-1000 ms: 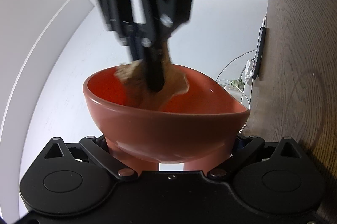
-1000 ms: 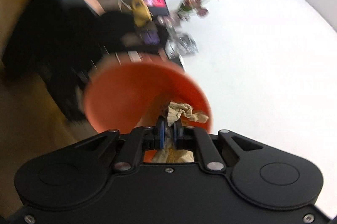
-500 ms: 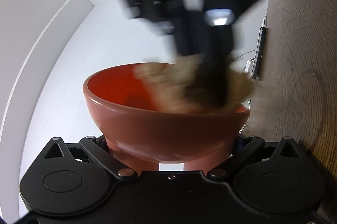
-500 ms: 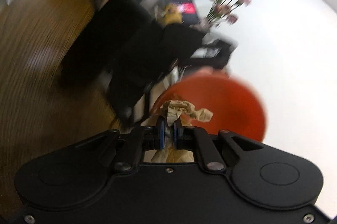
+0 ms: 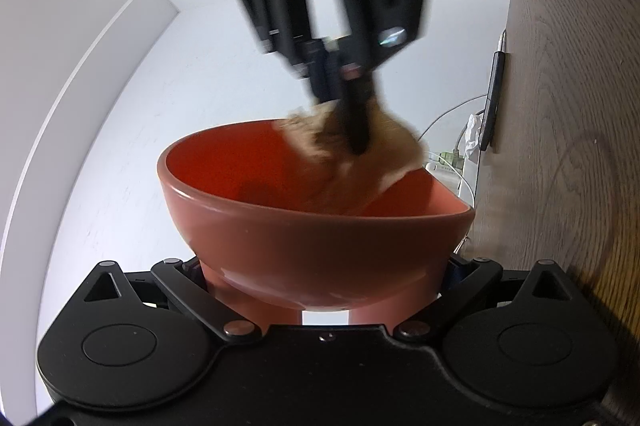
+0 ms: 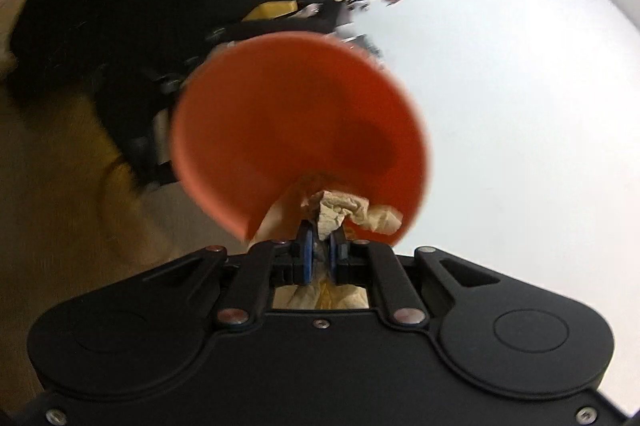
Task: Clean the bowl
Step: 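Keep wiping the bowl bottom with the right tool's cloth while the left tool holds it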
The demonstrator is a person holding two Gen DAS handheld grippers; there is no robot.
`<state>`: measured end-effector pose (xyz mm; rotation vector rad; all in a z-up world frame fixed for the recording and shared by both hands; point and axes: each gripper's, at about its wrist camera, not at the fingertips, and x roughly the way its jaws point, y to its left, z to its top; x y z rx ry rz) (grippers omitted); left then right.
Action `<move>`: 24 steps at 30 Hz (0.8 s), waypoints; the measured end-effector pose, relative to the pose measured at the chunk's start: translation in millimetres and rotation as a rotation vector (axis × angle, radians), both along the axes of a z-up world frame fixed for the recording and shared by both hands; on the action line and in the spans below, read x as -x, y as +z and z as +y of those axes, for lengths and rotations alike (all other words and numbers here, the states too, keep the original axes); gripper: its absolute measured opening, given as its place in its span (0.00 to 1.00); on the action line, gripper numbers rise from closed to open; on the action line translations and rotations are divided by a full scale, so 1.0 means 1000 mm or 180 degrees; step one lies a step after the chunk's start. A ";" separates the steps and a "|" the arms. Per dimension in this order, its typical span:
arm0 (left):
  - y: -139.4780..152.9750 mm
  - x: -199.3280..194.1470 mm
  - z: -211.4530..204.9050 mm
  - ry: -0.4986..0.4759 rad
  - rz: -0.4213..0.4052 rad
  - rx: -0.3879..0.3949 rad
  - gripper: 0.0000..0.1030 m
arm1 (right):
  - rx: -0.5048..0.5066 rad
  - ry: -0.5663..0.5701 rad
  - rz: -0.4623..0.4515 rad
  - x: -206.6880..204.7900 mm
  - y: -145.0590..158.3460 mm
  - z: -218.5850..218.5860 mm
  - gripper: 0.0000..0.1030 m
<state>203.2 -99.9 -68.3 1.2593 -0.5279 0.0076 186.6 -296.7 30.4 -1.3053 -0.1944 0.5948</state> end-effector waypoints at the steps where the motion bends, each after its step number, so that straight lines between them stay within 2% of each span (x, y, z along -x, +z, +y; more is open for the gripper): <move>1: 0.000 0.000 0.000 0.0000 0.0000 0.0000 0.95 | 0.0026 0.0031 0.0046 0.002 -0.001 0.005 0.09; 4: 0.000 0.000 0.000 0.0000 0.0000 0.0000 0.95 | 0.0120 0.0264 0.0183 0.020 -0.003 0.014 0.08; 7: 0.000 0.000 -0.001 0.0000 0.0000 0.0000 0.95 | 0.0149 0.0487 0.0126 0.041 0.002 0.020 0.08; 9: 0.000 0.000 -0.001 0.0000 0.0000 0.0000 0.95 | 0.0078 0.0551 0.0004 0.039 0.016 0.041 0.08; 12: 0.000 0.000 -0.001 0.0000 0.0000 0.0000 0.95 | -0.0067 0.0501 -0.0173 0.026 0.035 0.051 0.09; 15: 0.000 0.000 -0.002 0.0000 0.0000 0.0000 0.95 | -0.0091 0.0303 -0.0296 -0.001 0.049 0.053 0.09; 24: 0.000 0.000 -0.002 0.0000 0.0000 0.0000 0.95 | -0.0011 0.0315 0.0154 0.026 -0.001 0.009 0.09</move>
